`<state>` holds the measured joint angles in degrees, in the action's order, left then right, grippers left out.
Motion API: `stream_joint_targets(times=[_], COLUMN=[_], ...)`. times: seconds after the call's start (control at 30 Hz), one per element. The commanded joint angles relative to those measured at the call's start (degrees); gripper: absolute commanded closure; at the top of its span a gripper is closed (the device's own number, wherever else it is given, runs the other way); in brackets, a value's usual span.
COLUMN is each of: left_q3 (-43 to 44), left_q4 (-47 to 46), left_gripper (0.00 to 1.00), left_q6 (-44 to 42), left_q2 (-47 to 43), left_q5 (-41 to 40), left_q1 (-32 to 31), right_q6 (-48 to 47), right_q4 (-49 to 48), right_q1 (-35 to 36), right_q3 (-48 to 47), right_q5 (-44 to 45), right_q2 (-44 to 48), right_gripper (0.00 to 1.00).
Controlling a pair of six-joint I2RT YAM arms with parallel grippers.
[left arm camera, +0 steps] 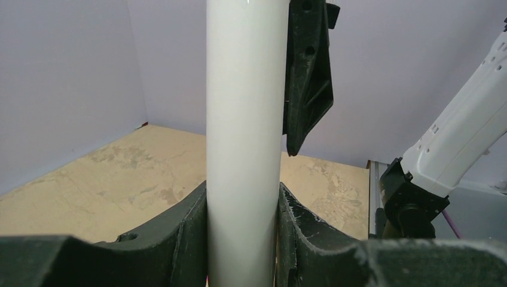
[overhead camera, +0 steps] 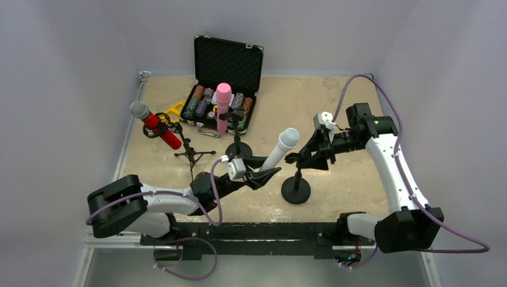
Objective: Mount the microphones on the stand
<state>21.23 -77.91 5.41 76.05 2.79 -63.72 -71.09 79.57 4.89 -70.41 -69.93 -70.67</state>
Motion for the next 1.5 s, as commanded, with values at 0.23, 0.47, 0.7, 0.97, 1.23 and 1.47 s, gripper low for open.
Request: stream_joint_targets(times=[0.23, 0.47, 0.7, 0.97, 1.23, 1.47], left_q3=[1.92, 0.45, -2.38, -7.04, -9.48, -9.38], left_q4=[-3.74, -3.74, -3.7, -3.65, -3.65, -3.65], left_gripper=[1.0, 1.0, 1.0, 1.0, 1.0, 1.0], left_q6=[-1.21, -2.8, -3.51, -3.37, -3.56, -4.11], left_q2=[0.86, -1.5, -4.55, -8.0, -9.69, -9.6], left_q5=[-2.53, -5.63, -6.48, -7.44, -8.35, -8.69], left_q1=[-0.44, -0.44, -0.35, -0.35, -0.35, -0.26], right_q6=[48.65, 46.17, 30.33, 33.74, 29.82, 25.03], right_q4=[-50.9, -49.34, -31.79, -33.86, -29.67, -24.67], right_q1=[0.12, 0.12, 0.12, 0.03, -0.44, -1.1], right_q3=[11.34, 10.0, 10.15, 10.68, 7.18, 3.79], right_q5=[5.1, 1.96, 2.43, 5.22, 7.85, 9.09], right_q2=[9.13, 9.3, 5.41, 6.86, 5.97, 5.66], right_gripper=[1.0, 1.0, 0.93, 0.7, 0.44, 0.24])
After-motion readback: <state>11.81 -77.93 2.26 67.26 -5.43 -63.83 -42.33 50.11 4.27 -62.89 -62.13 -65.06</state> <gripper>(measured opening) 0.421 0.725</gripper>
